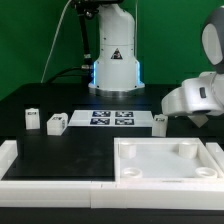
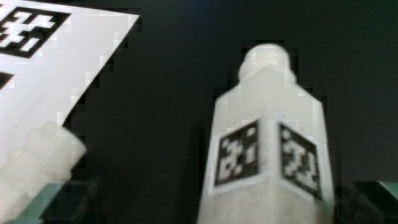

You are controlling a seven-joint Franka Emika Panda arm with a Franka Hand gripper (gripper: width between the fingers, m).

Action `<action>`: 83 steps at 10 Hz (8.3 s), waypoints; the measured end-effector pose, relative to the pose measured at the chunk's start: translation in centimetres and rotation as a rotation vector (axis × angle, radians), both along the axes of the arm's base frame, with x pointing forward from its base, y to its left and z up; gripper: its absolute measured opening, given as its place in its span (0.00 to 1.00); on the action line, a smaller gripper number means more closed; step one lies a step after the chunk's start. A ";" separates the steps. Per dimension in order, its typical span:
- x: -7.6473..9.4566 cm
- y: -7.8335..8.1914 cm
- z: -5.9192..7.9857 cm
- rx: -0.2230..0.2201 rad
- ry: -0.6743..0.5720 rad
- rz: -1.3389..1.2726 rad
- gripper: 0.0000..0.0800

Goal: Assemble one leg

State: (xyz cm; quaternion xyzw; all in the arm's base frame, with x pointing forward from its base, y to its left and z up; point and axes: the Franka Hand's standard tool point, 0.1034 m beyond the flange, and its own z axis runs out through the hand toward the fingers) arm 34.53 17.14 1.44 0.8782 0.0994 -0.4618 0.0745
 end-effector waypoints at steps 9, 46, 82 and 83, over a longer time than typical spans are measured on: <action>-0.1 -1.2 -0.5 -0.064 -0.008 -0.056 0.81; -3.7 -5.9 3.9 -0.304 -0.220 -0.357 0.81; -3.0 -1.8 1.2 -0.245 -0.532 -0.736 0.81; -2.9 -2.0 1.3 -0.242 -0.507 -0.729 0.81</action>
Offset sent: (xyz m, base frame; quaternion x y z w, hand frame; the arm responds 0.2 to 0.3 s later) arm 0.0124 0.0009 0.0232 0.0252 -0.0221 0.0244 0.9991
